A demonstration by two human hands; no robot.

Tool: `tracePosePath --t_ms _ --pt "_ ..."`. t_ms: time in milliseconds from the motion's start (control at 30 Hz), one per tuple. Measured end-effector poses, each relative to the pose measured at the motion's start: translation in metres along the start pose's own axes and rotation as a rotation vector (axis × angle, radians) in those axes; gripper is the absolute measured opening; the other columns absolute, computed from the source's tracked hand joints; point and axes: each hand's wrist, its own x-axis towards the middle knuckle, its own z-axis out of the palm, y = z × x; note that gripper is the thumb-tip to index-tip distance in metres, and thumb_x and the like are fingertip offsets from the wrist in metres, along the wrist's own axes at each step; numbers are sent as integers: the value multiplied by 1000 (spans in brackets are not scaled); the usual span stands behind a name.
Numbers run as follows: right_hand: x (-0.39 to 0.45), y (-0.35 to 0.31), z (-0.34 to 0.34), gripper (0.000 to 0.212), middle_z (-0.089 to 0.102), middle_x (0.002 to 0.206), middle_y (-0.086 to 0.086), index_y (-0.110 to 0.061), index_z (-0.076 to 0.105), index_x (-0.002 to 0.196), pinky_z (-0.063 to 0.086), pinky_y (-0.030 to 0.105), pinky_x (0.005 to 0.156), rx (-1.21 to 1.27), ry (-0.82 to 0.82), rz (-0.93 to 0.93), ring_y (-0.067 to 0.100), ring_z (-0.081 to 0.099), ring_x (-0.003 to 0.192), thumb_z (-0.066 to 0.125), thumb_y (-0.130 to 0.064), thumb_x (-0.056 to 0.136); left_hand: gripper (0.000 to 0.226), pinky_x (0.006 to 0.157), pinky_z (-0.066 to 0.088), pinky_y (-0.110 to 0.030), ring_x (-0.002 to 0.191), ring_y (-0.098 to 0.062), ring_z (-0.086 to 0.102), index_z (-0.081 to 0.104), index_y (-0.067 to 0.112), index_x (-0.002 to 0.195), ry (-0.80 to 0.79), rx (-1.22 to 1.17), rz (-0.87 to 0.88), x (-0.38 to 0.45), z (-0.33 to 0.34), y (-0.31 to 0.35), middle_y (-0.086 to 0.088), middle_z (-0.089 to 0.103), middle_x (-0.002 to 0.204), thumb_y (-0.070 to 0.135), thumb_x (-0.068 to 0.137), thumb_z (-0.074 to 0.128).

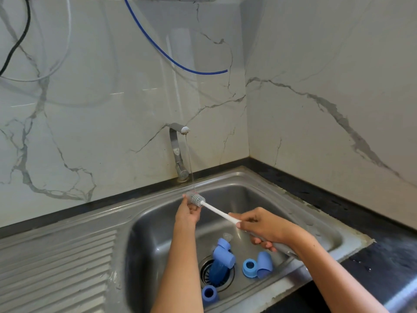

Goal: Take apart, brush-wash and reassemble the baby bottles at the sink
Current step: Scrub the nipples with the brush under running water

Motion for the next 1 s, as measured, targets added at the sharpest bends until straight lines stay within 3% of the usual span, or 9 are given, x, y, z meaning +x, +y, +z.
tracePosePath --t_ms 133,233,400,467,533,633,767,900,1000 --pt "7 1 16 40 44 50 -4 -42 48 137 35 22 37 -36 93 -37 6 35 35 47 -29 99 16 87 51 -37 60 -21 67 56 6 84 -29 101 15 1 3 5 -13 66 74 17 95 56" --pt "4 -2 25 40 45 54 -2 -39 46 139 36 20 36 -17 110 -18 5 35 34 46 -31 100 15 93 47 -37 70 -20 62 55 8 84 -5 130 10 2 2 3 -9 61 84 18 95 56" --pt "3 -17 19 28 42 51 -2 -25 52 130 28 15 30 541 -80 145 3 30 34 44 -26 102 12 99 45 -36 70 -21 63 60 9 89 -36 143 5 3 2 -6 -11 71 79 19 94 56" --pt "0 -12 17 33 43 53 -2 -32 51 134 32 17 33 318 -49 77 5 32 36 45 -26 101 16 92 47 -36 64 -22 68 61 7 103 -38 122 3 4 2 -3 -11 67 101 19 95 55" --pt "-3 -5 12 42 48 60 0 -37 46 140 37 21 39 -140 36 -7 8 36 40 46 -25 100 22 88 47 -36 82 -23 70 60 4 110 -2 185 -9 7 -2 -2 -13 64 114 20 94 57" --pt "3 0 7 49 56 75 6 -38 42 143 42 27 44 -482 70 -43 14 43 48 45 -21 98 24 83 48 -36 84 -24 65 59 3 107 65 330 -25 5 -7 -6 -12 64 113 22 92 60" --pt "2 -8 11 38 46 56 -1 -30 49 137 36 19 37 66 -23 38 6 36 38 48 -25 100 22 78 51 -34 72 -20 66 57 8 112 -23 324 10 6 -4 -2 -10 70 84 21 95 56" --pt "1 -23 11 15 41 50 -3 -14 52 103 27 12 28 866 -211 316 2 31 31 48 -28 100 19 103 41 -41 86 -19 64 58 10 97 -110 229 -48 2 1 -5 -7 73 70 27 98 49" --pt "-3 -14 20 30 44 54 -2 -24 53 130 32 15 32 388 -57 157 3 34 33 47 -25 101 23 96 43 -38 85 -21 63 56 8 112 -99 223 -69 -2 2 -4 -11 71 95 24 99 48"
